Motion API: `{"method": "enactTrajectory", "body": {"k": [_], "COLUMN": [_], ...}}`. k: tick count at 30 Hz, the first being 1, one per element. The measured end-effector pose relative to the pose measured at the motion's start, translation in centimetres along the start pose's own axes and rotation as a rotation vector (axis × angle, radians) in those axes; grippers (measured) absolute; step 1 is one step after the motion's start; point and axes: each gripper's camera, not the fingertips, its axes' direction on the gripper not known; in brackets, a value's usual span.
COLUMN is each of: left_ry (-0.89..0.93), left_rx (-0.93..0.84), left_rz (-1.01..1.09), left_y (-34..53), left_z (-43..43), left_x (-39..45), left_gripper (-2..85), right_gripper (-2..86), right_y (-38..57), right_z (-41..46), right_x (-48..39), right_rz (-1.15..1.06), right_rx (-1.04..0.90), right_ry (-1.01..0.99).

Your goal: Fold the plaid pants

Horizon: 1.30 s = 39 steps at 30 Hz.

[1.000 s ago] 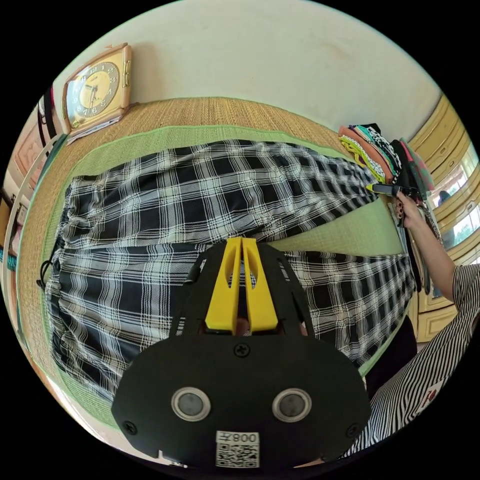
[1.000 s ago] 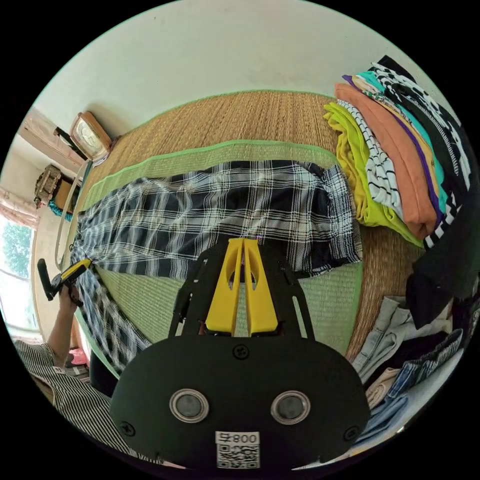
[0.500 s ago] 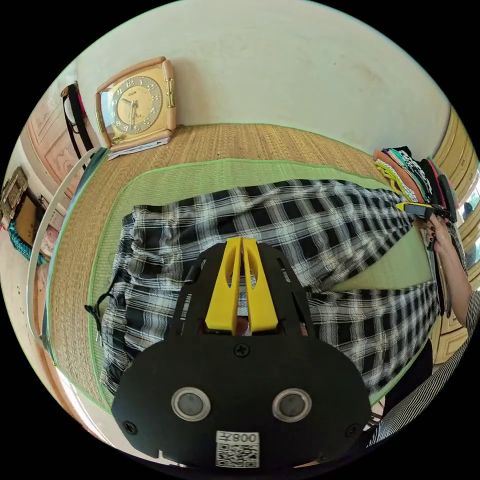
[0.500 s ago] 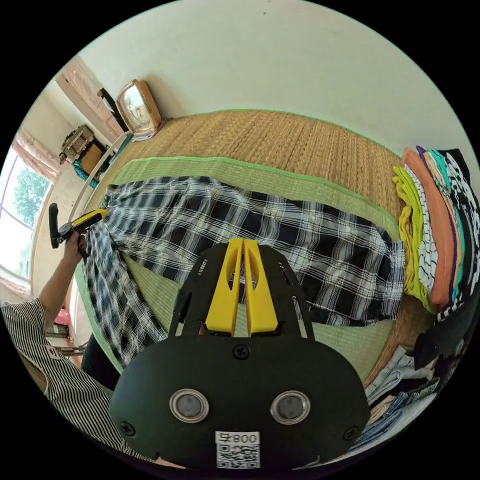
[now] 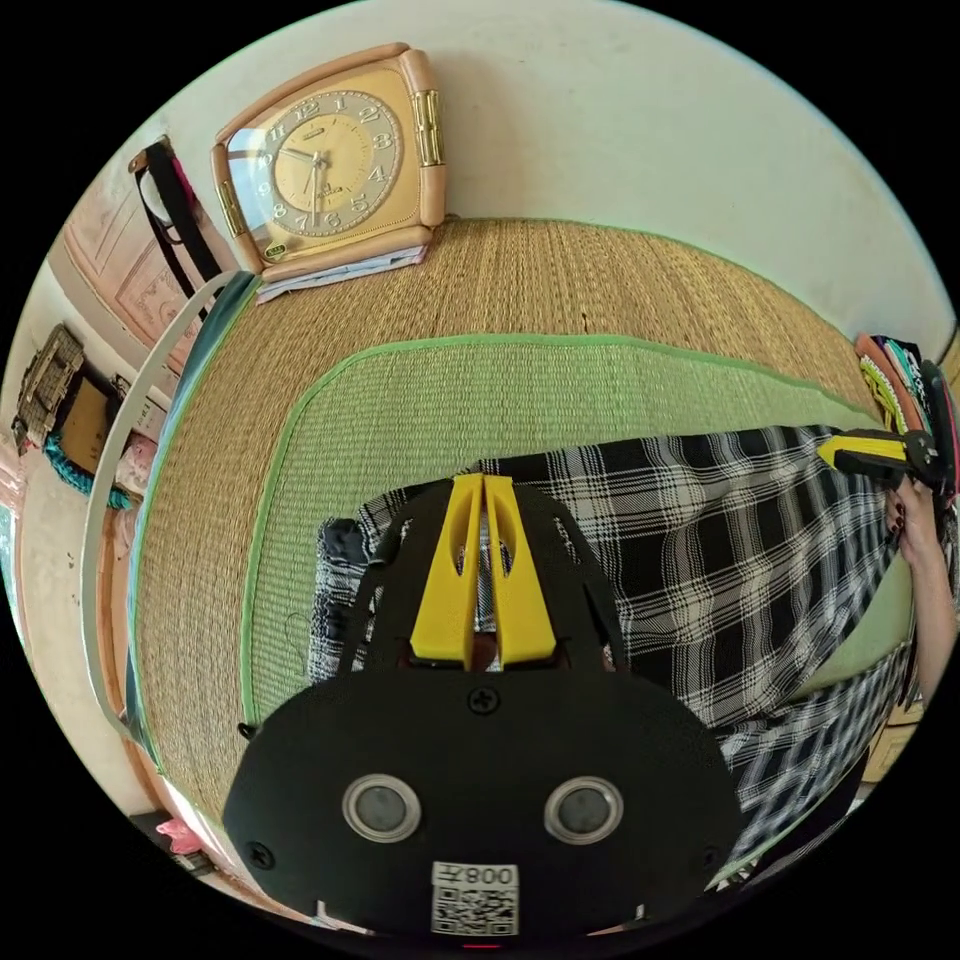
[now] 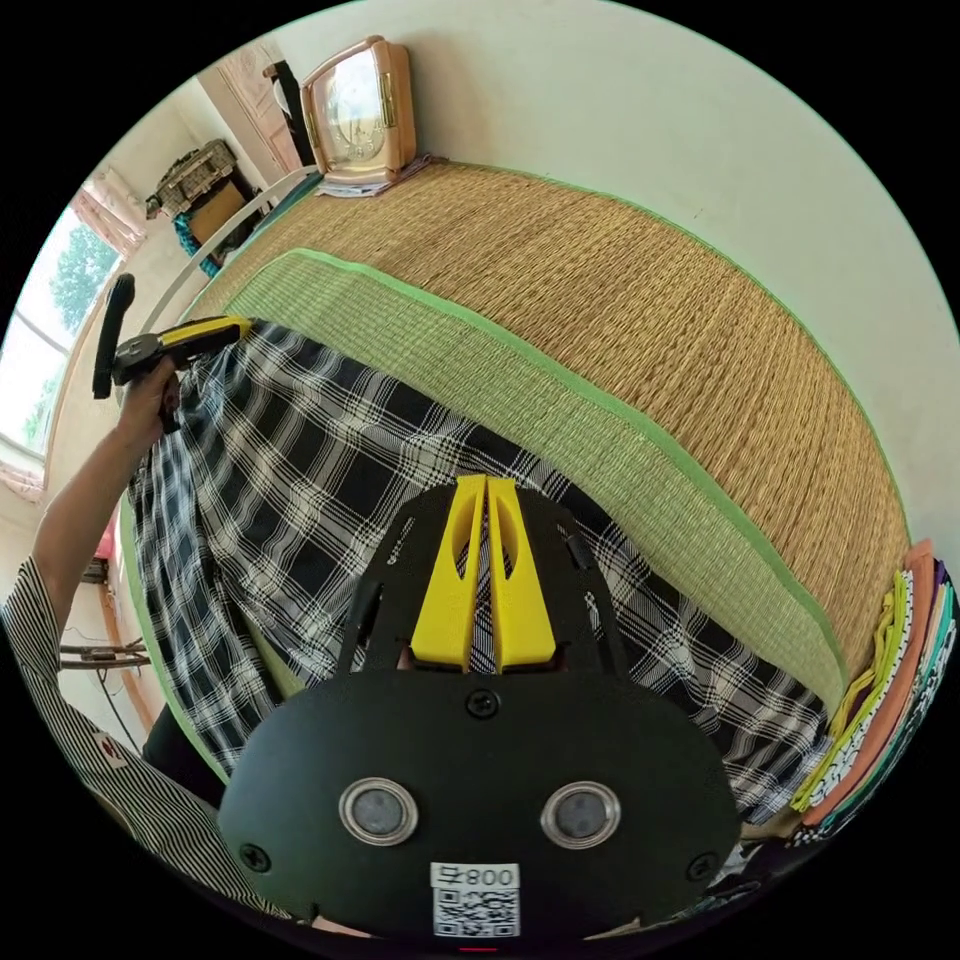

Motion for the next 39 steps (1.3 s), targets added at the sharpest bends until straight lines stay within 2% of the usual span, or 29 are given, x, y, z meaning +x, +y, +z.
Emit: {"method": "enactTrajectory", "body": {"k": [1,4,6,10,13,16,21,24,26,30,36,39], "left_ry": [0.022,0.009,0.046,0.289,0.537,0.615,0.458,0.5,0.539,0.553,0.408,0.36], "left_rx": [0.052,-0.031,0.019,0.122,0.074,0.002,-0.125,-0.14,-0.084,-0.093,-0.191,-0.198], "left_rz": [0.008,0.004,-0.032,0.021,0.175,0.301,0.374,0.325,0.341,0.465,0.546,0.548], "left_y": [0.5,0.8,1.4,4.7,8.8,12.3,13.6,13.8,14.6,15.6,15.7,16.4], "left_z": [-0.5,0.2,-0.8,-4.6,-6.0,-6.1,-3.9,-4.1,-5.9,-6.6,-4.9,-4.6], "left_x": [-0.1,-0.5,-1.1,-0.2,3.7,8.1,12.1,12.0,12.5,14.8,18.5,19.3], "left_gripper": [0.1,0.1,0.1,0.1,0.1,0.2,0.4,0.9,2.0,6.0,6.4,3.2], "right_gripper": [0.1,0.1,0.1,0.1,0.1,0.2,0.4,0.9,1.6,6.4,9.7,9.2], "right_y": [0.0,0.3,1.1,4.6,10.1,16.4,23.9,25.6,27.6,34.4,41.9,43.6], "right_z": [0.1,0.5,0.1,-2.2,-3.6,-3.1,-0.3,-1.5,-3.0,-5.7,-7.0,-5.7], "right_x": [0.0,0.0,-0.5,-1.8,-4.9,-8.6,-9.6,-8.6,-8.7,-6.9,-3.0,-1.6], "right_rz": [0.009,0.052,0.064,0.048,0.013,0.001,0.156,0.226,0.231,0.348,0.496,0.541], "right_rx": [0.0,0.006,0.013,0.071,0.071,-0.019,-0.183,-0.117,-0.079,-0.092,-0.185,-0.211], "right_ry": [-0.007,-0.023,-0.018,-0.066,-0.103,-0.043,0.001,-0.102,-0.05,0.102,0.274,0.243]}}
